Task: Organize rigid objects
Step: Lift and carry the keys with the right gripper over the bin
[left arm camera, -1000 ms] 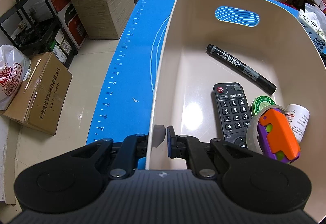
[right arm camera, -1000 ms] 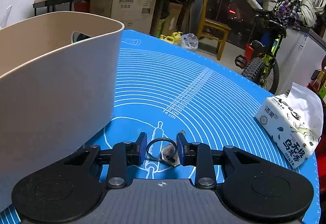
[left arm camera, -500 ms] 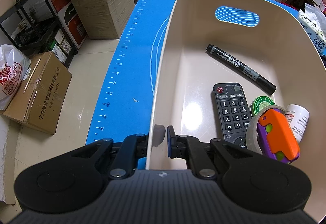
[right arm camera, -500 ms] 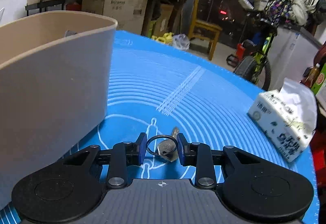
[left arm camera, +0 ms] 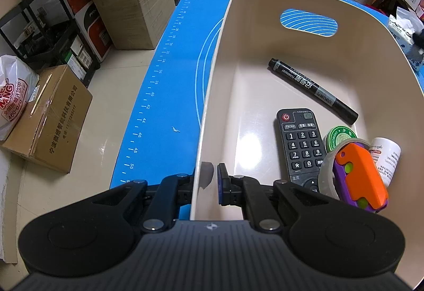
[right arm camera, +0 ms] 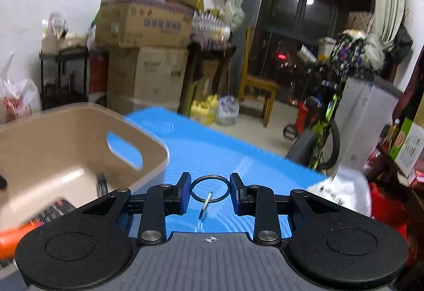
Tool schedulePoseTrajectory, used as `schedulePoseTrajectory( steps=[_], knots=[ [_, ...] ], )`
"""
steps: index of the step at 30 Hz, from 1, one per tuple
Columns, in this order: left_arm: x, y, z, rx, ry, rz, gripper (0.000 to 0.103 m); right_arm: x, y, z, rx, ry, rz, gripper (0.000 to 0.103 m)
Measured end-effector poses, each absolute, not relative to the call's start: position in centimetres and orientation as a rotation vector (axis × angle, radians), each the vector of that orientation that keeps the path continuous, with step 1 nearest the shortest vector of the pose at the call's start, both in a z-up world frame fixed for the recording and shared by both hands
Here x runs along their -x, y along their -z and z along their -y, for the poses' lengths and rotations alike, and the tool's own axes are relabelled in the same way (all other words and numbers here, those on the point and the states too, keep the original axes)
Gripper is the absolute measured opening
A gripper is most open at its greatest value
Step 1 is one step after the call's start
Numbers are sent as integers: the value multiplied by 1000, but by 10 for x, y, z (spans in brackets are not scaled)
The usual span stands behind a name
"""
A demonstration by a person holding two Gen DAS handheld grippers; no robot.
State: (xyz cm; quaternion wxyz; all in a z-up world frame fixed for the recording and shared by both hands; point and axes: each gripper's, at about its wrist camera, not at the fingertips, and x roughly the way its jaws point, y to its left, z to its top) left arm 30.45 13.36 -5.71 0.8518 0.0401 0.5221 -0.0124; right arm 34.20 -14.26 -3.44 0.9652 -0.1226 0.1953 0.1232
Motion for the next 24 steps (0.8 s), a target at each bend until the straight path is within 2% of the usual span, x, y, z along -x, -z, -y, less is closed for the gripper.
schedulePoseTrajectory(
  steps=[6, 13, 24],
  knots=[
    [-304, 57, -134, -86, 26, -1098, 11, -318, -4, 130, 224, -267, -315, 39],
    [-304, 57, -134, -86, 26, -1098, 11, -307, -17, 99, 180, -336, -312, 39],
    [-303, 56, -136, -76, 33, -1093, 10, -308, 11, 46, 220, -450, -503, 39]
  ],
)
